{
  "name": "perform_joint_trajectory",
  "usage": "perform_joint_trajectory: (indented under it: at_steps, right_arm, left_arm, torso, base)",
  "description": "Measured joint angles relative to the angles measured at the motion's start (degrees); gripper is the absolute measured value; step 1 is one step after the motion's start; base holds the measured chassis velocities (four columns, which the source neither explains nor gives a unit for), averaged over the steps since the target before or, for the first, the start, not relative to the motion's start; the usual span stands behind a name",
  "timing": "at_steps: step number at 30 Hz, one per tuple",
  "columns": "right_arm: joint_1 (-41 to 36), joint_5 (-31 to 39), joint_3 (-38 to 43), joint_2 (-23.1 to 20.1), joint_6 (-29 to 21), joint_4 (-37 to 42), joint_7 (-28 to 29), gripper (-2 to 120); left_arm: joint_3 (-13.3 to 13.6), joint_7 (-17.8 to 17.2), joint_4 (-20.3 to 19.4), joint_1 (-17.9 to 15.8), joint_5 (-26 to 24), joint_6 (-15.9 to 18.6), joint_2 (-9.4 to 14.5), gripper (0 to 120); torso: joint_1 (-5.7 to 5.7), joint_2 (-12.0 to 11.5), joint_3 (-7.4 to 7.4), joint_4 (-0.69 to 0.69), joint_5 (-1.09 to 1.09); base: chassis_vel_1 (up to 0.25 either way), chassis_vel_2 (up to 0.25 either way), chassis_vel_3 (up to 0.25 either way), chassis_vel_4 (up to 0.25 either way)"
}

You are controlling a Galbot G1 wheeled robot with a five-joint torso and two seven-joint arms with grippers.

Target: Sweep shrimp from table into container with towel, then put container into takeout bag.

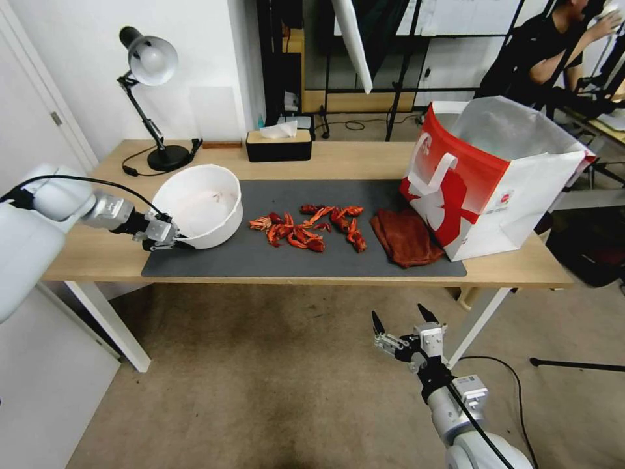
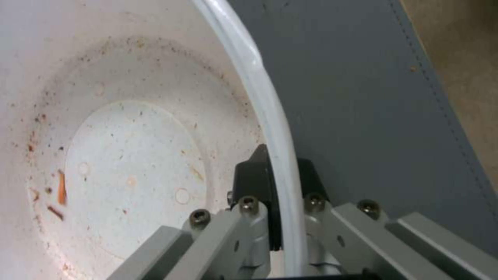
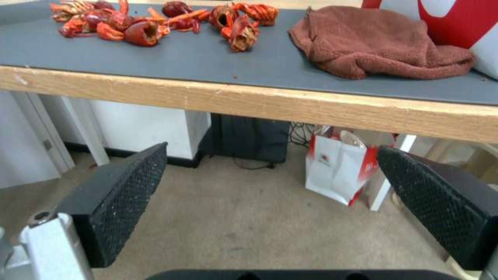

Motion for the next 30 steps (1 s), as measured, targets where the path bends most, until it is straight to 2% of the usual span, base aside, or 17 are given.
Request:
perform_joint_trajectory:
  at_steps: [3,5,6,9,10,12,13,15,17,19,21,22,25,26,28,29,30]
  right_arm:
    - [0.08,0.0,-0.04,0.0,0.1,-0.14,-0.04,100]
    - [0.08,0.0,-0.06,0.02,-0.26,-0.14,-0.02,100]
    - [0.08,0.0,-0.06,0.02,-0.26,-0.14,-0.02,100]
    - [0.32,0.0,-0.09,0.02,-0.59,-0.13,0.0,100]
    - [0.32,0.0,-0.09,0.02,-0.59,-0.13,0.0,100]
    - [0.38,-0.01,-0.07,-0.05,-0.7,-0.11,0.0,100]
    - [0.38,-0.01,-0.07,-0.05,-0.7,-0.11,0.0,100]
    - [0.37,-0.09,-0.13,-0.06,-0.73,-0.14,-0.01,100]
    - [0.37,-0.17,-0.18,-0.04,-0.73,-0.19,-0.01,100]
    - [0.39,-0.35,-0.28,-0.08,-0.74,-0.25,-0.03,100]
    - [0.34,-0.37,-0.2,-0.2,-0.79,-0.15,-0.03,100]
    - [0.34,-0.37,-0.2,-0.2,-0.79,-0.15,-0.03,100]
    - [-0.09,-0.37,-0.05,-0.21,-0.77,0.0,-0.04,100]
    - [-0.09,-0.37,-0.05,-0.21,-0.77,0.0,-0.04,100]
    - [-0.39,-0.51,-0.06,-0.08,-0.72,0.05,-0.05,100]
    - [-0.39,-0.51,-0.06,-0.08,-0.72,0.05,-0.05,100]
    - [-0.45,-0.59,-0.11,0.02,-0.71,0.11,-0.06,100]
  left_arm:
    - [-1.29,-1.26,-1.56,1.86,-1.19,-1.07,1.42,0]
    - [-2.88,-3.34,-4.09,5.07,-1.9,-2.79,3.12,0]
    - [-2.88,-3.34,-4.09,5.07,-1.9,-2.79,3.12,0]
    - [-7.52,-6.44,-10.58,11.45,-2.01,-7.6,5.77,0]
    - [-7.52,-6.44,-10.58,11.45,-2.01,-7.6,5.77,0]
    - [-9.26,-8.58,-15.15,14.68,-2.32,-10.05,7.5,0]
    - [-9.26,-8.58,-15.15,14.68,-2.32,-10.05,7.5,0]
    - [-10.04,-9.58,-20.34,16.8,-2.93,-11.8,8.72,0]
    - [-10.1,-9.58,-21.94,17.18,-2.93,-12.19,9.0,0]
    - [-10.13,-9.64,-26.99,18.29,-2.58,-13.83,10.03,0]
    - [-10.14,-9.99,-31.28,19.83,-1.02,-15.25,11.25,0]
    - [-10.14,-9.99,-31.28,19.83,-1.02,-15.25,11.25,0]
    - [-10.35,-10.22,-37.53,22.5,2.58,-16.97,12.42,0]
    - [-10.35,-10.22,-37.53,22.5,2.58,-16.97,12.42,0]
    - [-10.44,-10.26,-40.45,25.49,5.6,-17.69,12.73,0]
    - [-10.44,-10.26,-40.45,25.49,5.6,-17.69,12.73,0]
    - [-10.45,-10.23,-41.37,27.26,7.32,-18.14,12.73,0]
  torso:
    - [0.0,0.0,0.0,0.02,0.0]
    - [0.0,0.0,0.0,0.02,0.0]
    - [0.0,0.0,0.0,0.02,0.0]
    - [0.0,0.0,0.0,0.03,0.0]
    - [0.0,0.0,0.0,0.03,0.0]
    - [-0.01,0.0,-0.01,0.04,0.0]
    - [-0.01,0.0,-0.01,0.04,0.0]
    - [0.0,0.0,-0.01,0.02,0.01]
    - [0.0,0.0,-0.01,0.0,0.0]
    - [0.0,0.0,-0.01,-0.02,0.02]
    - [0.0,-0.01,-0.01,0.01,0.02]
    - [0.0,-0.01,-0.01,0.01,0.02]
    - [-0.01,0.0,-0.01,0.01,0.02]
    - [-0.01,0.0,-0.01,0.01,0.02]
    - [0.0,0.0,-0.01,0.0,0.02]
    - [0.0,0.0,-0.01,0.0,0.02]
    - [-0.01,0.0,-0.01,0.01,0.01]
  base:
    - [0.0,0.0,0.0,0.0]
    - [0.0,0.0,0.0,0.0]
    - [0.0,0.0,0.0,0.0]
    - [0.0,0.0,0.0,0.0]
    - [0.0,0.0,0.0,0.0]
    - [0.0,0.0,0.0,0.0]
    - [0.0,0.0,0.0,0.0]
    - [0.0,0.0,0.0,0.0]
    - [0.0,0.0,0.0,0.0]
    - [0.0,0.0,0.0,0.0]
    - [0.0,0.0,0.0,0.0]
    - [0.0,0.0,0.0,0.0]
    - [0.0,0.0,0.0,0.0]
    - [0.0,0.0,0.0,0.0]
    - [0.0,0.0,0.0,0.0]
    - [0.0,0.0,0.0,0.0]
    - [0.0,0.0,0.0,0.0]
